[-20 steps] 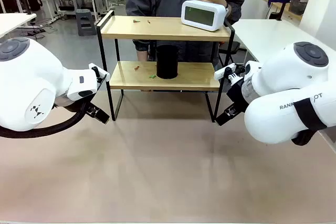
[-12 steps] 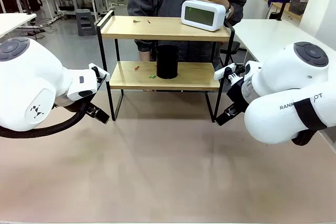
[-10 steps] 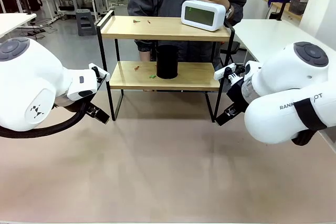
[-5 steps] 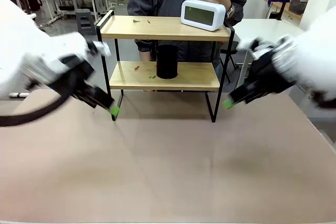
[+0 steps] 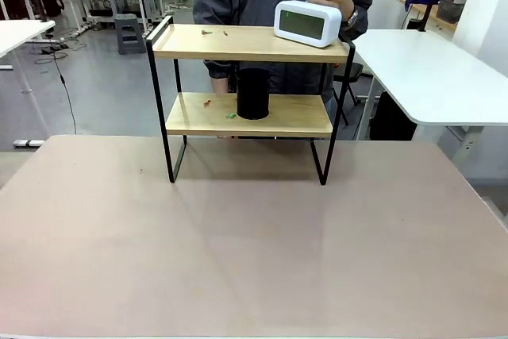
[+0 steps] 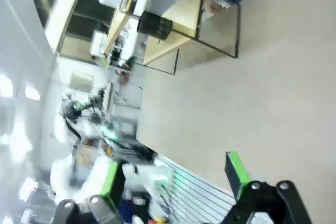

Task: Clean the shelf.
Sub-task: Pick up the Duster from the human.

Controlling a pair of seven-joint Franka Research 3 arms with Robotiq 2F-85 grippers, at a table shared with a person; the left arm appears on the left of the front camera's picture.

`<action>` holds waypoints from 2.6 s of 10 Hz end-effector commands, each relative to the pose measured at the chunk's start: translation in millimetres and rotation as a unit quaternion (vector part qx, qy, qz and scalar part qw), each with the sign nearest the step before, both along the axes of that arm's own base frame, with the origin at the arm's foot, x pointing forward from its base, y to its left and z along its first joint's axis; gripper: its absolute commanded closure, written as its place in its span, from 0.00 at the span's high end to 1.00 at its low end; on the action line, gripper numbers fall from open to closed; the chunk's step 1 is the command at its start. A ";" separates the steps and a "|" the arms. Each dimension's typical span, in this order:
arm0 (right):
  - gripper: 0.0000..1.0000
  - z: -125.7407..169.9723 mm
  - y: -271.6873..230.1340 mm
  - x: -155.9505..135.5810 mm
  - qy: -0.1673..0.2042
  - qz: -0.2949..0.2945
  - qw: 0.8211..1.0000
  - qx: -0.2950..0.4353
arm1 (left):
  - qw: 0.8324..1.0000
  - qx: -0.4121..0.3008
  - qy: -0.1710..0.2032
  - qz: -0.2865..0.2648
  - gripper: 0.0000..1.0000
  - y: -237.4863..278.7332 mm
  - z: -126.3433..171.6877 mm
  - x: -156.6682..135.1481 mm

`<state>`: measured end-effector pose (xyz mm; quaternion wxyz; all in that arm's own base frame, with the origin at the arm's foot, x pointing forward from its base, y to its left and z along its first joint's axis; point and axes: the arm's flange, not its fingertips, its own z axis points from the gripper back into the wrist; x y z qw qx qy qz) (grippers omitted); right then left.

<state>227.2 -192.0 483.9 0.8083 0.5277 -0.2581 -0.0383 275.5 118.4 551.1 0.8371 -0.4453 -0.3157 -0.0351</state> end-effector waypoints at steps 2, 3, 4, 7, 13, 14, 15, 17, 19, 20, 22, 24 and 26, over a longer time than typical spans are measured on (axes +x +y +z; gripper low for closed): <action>1.00 -91.4 -29.4 -19.5 0.022 -0.193 0.965 0.177 | 0.987 -0.137 0.065 0.045 1.00 46.5 -121.4 37.0; 1.00 -100.2 -23.4 -26.9 0.042 -0.273 0.956 0.098 | 0.983 -0.150 0.084 0.064 1.00 44.9 -142.4 57.1; 1.00 -65.5 -72.0 -32.3 0.040 -0.131 0.983 0.120 | 0.992 -0.095 0.052 0.061 1.00 75.3 -83.3 8.1; 1.00 -65.5 -72.0 -32.3 0.040 -0.131 0.983 0.120 | 0.992 -0.095 0.052 0.061 1.00 75.3 -83.3 8.1; 1.00 -25.7 -47.0 30.8 0.096 -0.105 0.977 0.157 | 0.992 -0.095 0.052 0.061 1.00 75.3 -83.3 8.1; 1.00 -0.6 -32.7 64.1 0.112 -0.118 0.975 0.149 | 0.992 -0.095 0.052 0.061 1.00 75.3 -83.3 8.1; 1.00 20.5 -15.3 97.7 0.120 -0.128 0.974 0.145 | 0.992 -0.095 0.052 0.061 1.00 75.3 -83.3 8.1; 1.00 38.9 25.1 170.7 0.165 -0.118 0.969 0.143 | 0.992 -0.095 0.052 0.061 1.00 75.3 -83.3 8.1; 1.00 35.4 65.7 211.7 0.206 -0.081 0.965 0.140 | 0.992 -0.095 0.052 0.061 1.00 75.3 -83.3 8.1; 1.00 30.4 82.5 226.5 0.222 -0.053 0.961 0.156 | 0.992 -0.095 0.052 0.061 1.00 75.3 -83.3 8.1; 1.00 22.5 105.9 244.0 0.226 -0.046 0.960 0.157 | 0.992 -0.095 0.052 0.061 1.00 75.3 -83.3 8.1; 1.00 18.1 118.8 251.1 0.223 -0.046 0.959 0.167 | 0.992 -0.095 0.052 0.061 1.00 75.3 -83.3 8.1; 1.00 16.8 122.4 252.2 0.218 -0.046 0.959 0.174 | 0.992 -0.095 0.052 0.061 1.00 75.3 -83.3 8.1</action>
